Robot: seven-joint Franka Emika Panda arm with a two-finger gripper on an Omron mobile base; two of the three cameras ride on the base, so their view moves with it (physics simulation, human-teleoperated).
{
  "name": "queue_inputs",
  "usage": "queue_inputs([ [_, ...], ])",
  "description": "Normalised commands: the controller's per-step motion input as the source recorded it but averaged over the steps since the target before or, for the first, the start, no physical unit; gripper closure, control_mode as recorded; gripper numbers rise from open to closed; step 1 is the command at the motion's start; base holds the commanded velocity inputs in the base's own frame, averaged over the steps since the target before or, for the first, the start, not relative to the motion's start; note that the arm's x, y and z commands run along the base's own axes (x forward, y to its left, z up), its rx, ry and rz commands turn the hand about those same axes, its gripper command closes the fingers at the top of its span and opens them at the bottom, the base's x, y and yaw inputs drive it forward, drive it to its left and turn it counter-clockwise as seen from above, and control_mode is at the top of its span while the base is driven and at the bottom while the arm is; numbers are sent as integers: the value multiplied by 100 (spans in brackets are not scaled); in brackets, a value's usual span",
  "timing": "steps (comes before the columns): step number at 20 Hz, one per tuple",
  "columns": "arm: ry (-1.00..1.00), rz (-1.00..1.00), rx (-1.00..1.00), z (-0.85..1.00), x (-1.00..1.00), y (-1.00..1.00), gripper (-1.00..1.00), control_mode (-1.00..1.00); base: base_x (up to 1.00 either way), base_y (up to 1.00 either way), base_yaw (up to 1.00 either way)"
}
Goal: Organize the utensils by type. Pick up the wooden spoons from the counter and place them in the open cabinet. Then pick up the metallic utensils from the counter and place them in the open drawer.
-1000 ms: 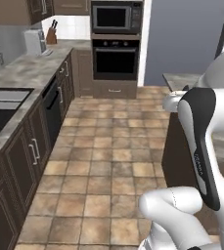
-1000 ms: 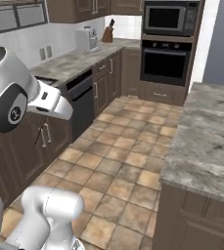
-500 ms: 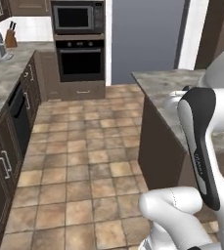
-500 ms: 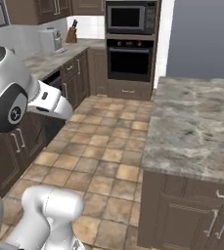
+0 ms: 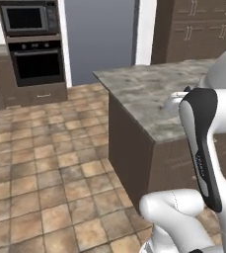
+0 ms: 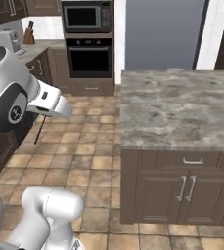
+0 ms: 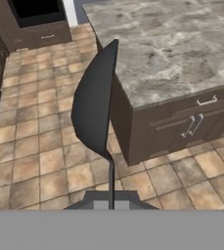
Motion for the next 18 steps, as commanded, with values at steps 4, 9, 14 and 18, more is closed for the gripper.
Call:
queue_inputs([
  [4, 0, 0, 0, 0, 0, 0, 100, 100, -54, -21, -41],
  [9, 0, 0, 0, 0, 0, 0, 100, 100, -54, -19, -41],
  [14, 0, 0, 0, 0, 0, 0, 100, 100, -46, -17, -41],
  [18, 0, 0, 0, 0, 0, 0, 100, 100, -23, -12, -41],
])
